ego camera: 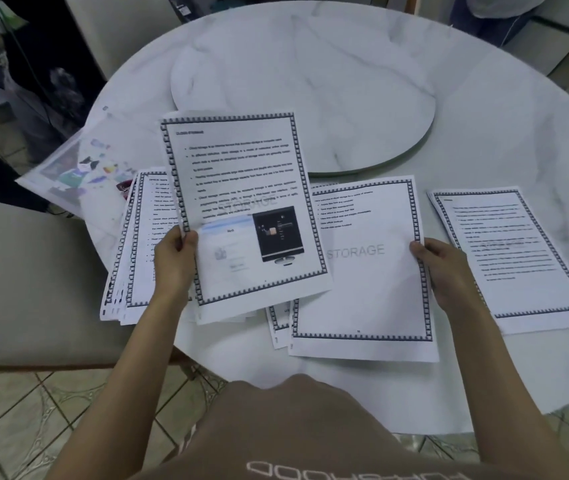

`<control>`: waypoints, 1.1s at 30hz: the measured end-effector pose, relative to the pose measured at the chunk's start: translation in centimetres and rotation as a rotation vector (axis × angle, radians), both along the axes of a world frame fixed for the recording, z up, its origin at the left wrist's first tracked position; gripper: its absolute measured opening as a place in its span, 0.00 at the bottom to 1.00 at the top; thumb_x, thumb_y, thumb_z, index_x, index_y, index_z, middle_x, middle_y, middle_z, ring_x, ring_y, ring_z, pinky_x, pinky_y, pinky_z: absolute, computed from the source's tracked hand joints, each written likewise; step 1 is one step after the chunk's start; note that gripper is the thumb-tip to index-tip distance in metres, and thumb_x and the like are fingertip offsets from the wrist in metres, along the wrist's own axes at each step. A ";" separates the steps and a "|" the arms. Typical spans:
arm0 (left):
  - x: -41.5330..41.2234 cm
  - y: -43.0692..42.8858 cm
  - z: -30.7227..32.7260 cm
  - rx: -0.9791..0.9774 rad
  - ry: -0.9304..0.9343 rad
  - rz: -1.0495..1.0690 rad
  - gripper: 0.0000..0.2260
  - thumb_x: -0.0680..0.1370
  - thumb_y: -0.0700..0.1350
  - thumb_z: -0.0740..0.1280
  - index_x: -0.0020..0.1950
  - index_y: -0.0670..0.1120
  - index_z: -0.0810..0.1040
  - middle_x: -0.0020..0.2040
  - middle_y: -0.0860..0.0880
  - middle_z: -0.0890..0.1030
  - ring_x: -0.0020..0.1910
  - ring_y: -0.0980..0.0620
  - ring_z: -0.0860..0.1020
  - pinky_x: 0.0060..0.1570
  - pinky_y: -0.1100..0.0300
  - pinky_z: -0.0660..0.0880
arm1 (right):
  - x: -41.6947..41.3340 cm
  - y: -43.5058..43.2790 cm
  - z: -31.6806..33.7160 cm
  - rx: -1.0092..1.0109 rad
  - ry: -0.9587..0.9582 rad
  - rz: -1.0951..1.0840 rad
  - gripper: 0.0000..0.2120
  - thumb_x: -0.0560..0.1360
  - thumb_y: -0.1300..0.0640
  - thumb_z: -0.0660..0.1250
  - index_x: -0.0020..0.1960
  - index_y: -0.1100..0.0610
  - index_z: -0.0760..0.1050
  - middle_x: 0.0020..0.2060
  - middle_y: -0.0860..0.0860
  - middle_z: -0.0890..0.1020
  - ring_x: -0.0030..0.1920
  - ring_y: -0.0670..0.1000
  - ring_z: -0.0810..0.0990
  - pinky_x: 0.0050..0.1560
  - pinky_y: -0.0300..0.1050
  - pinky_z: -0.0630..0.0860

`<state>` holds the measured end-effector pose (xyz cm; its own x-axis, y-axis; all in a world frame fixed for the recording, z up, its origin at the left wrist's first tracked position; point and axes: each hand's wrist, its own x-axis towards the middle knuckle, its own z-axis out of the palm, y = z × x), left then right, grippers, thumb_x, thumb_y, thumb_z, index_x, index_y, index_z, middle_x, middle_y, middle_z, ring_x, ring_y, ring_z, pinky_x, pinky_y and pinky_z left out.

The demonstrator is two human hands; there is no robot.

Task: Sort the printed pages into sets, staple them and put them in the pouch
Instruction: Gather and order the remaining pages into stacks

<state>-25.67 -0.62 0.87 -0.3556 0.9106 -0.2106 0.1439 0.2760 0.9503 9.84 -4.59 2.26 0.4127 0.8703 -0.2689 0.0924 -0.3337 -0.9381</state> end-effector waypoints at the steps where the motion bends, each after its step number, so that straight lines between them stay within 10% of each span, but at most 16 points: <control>1: -0.1 0.0 0.0 0.013 -0.006 0.012 0.07 0.81 0.41 0.58 0.47 0.48 0.73 0.43 0.52 0.77 0.48 0.48 0.75 0.51 0.54 0.73 | 0.0 0.0 -0.1 0.000 0.004 -0.001 0.05 0.76 0.62 0.64 0.48 0.64 0.77 0.23 0.42 0.79 0.24 0.39 0.75 0.26 0.30 0.72; 19: -4.4 1.1 1.4 0.081 -0.056 0.122 0.08 0.81 0.41 0.57 0.53 0.41 0.74 0.43 0.51 0.77 0.47 0.49 0.75 0.49 0.56 0.74 | -2.6 3.9 0.2 0.002 0.428 -0.042 0.03 0.74 0.62 0.66 0.46 0.58 0.78 0.34 0.47 0.85 0.35 0.45 0.83 0.35 0.37 0.79; 23: -5.7 1.3 1.6 0.095 -0.072 0.125 0.07 0.81 0.41 0.57 0.47 0.45 0.74 0.42 0.53 0.78 0.43 0.53 0.76 0.46 0.61 0.75 | -3.6 4.9 0.1 -0.050 0.597 -0.023 0.18 0.61 0.56 0.74 0.50 0.60 0.78 0.40 0.52 0.85 0.40 0.50 0.84 0.38 0.43 0.80; 33: -9.1 2.9 2.4 0.119 -0.093 0.126 0.08 0.81 0.42 0.58 0.47 0.47 0.76 0.45 0.51 0.79 0.49 0.48 0.77 0.55 0.52 0.75 | -6.7 6.7 -0.9 -0.071 0.717 -0.085 0.06 0.77 0.58 0.62 0.48 0.58 0.77 0.35 0.50 0.85 0.35 0.48 0.84 0.35 0.42 0.81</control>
